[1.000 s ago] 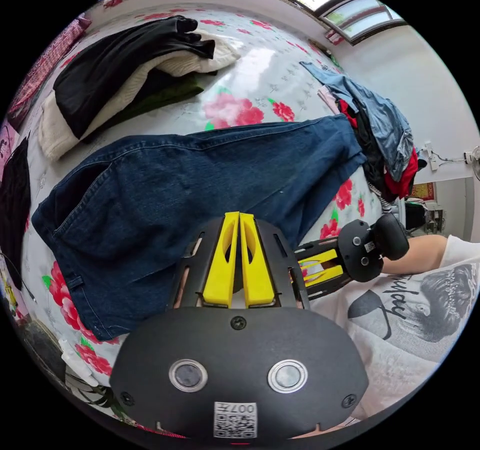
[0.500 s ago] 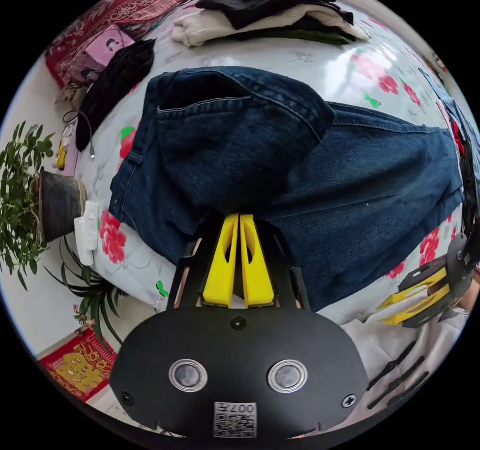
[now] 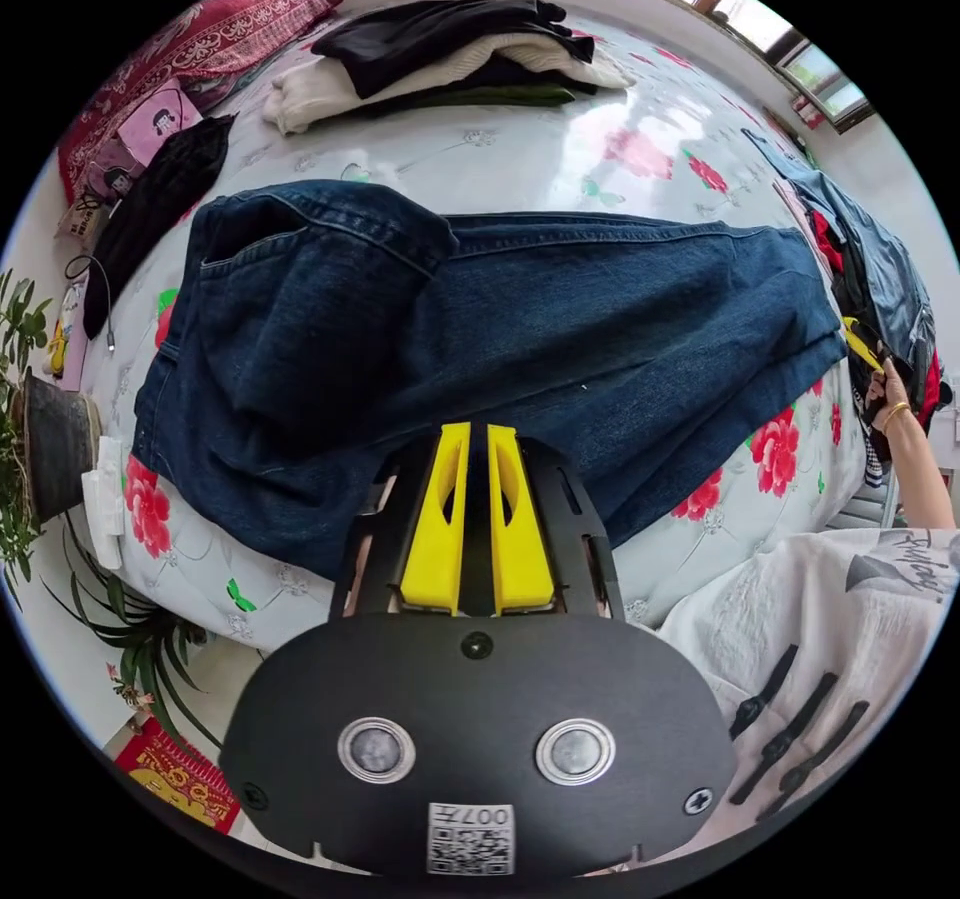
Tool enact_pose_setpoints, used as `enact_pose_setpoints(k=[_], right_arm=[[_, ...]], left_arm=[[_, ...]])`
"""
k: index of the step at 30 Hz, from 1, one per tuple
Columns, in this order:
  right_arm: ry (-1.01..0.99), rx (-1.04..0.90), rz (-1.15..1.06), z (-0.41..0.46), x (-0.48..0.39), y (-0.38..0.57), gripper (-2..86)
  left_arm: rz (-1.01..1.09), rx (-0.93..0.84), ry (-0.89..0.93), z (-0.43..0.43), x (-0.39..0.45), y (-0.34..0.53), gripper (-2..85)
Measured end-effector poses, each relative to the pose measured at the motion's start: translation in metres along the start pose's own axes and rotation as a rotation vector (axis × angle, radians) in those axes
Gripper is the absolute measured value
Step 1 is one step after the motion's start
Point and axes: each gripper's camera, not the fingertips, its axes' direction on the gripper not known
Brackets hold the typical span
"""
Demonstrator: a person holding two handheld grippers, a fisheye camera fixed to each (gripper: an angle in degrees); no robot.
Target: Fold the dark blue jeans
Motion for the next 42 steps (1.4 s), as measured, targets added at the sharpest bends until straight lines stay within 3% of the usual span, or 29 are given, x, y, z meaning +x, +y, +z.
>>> enact_pose_setpoints(k=[3,10,14,17,27,31,36,42], right_arm=[[0.043,-0.025,-0.02,0.003,-0.003,-0.007,4.0],[-0.033,0.135,-0.13,-0.095,0.04,0.007,2.2],[-0.096,-0.044,0.078,-0.067,0.109,0.015,4.3],[-0.161,0.065,0.145,-0.093,0.135,0.029,6.3],[-0.492,0.166,0.336,-0.113,0.196,0.066,9.5],[-0.587,0.047,0.31,-0.094,0.188,0.034,7.6],[-0.61,0.029,0.245,-0.131,0.201,0.026,4.6],[-0.485,0.228,0.248,-0.242,0.249,0.047,2.5]], left_arm=[[0.002,-0.015,-0.025,-0.001,0.007,-0.001,2.4],[-0.007,0.01,-0.023,-0.014,0.028,0.009,3.3],[0.041,-0.054,-0.091,0.009,0.054,0.011,3.3],[0.055,-0.069,-0.141,0.006,0.06,0.011,2.9],[-0.28,0.056,-0.047,-0.032,0.033,0.099,2.0],[-0.395,0.056,-0.037,-0.036,0.021,0.134,1.7],[-0.512,0.063,-0.097,-0.044,-0.003,0.193,1.1],[-0.712,0.119,-0.055,-0.038,-0.049,0.269,0.4]])
